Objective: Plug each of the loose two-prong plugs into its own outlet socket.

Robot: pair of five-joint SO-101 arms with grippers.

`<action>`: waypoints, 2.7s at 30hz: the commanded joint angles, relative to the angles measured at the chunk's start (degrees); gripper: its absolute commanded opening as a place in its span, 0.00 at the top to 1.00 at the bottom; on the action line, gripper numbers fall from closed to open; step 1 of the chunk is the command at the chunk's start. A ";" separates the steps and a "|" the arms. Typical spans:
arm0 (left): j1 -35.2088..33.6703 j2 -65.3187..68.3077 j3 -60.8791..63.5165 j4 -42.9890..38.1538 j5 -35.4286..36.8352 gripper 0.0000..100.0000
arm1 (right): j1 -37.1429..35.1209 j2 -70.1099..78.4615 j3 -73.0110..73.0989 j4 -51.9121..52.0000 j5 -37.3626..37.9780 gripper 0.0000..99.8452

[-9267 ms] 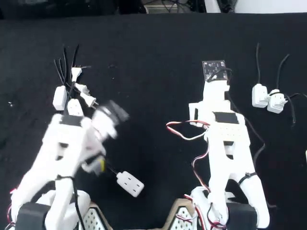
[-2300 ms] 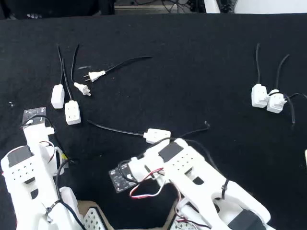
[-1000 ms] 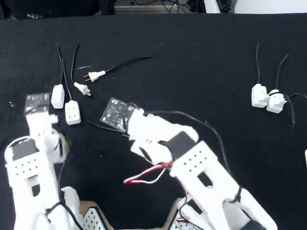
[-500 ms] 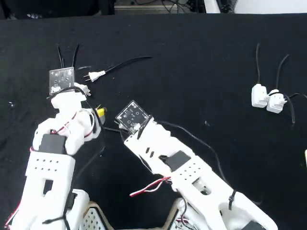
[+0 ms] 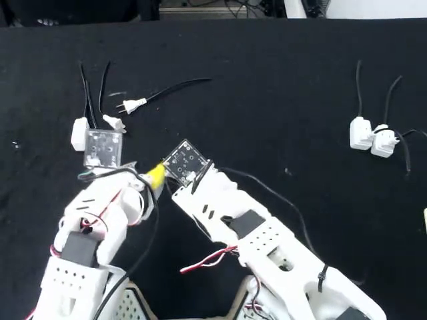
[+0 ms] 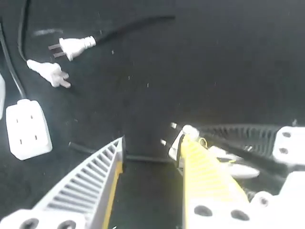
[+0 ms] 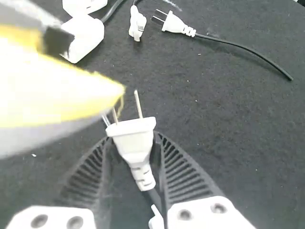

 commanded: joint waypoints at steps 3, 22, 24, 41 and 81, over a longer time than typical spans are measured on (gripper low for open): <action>-0.66 -1.05 4.26 -6.24 -1.85 0.80 | 0.53 -2.42 -0.48 -1.14 -0.62 0.99; -3.82 -1.14 7.60 -7.91 -2.81 0.80 | -5.54 -7.52 -3.30 8.44 -0.62 0.99; -3.82 -1.14 7.69 -7.91 -2.81 0.80 | -5.71 -11.65 -2.42 10.55 -0.62 0.99; -3.38 -1.14 8.04 -7.82 -2.73 0.80 | -5.45 -22.20 2.59 11.60 -5.80 0.99; -56.13 -1.76 7.25 11.60 -26.46 0.80 | -13.10 31.78 -29.23 31.03 1.49 0.97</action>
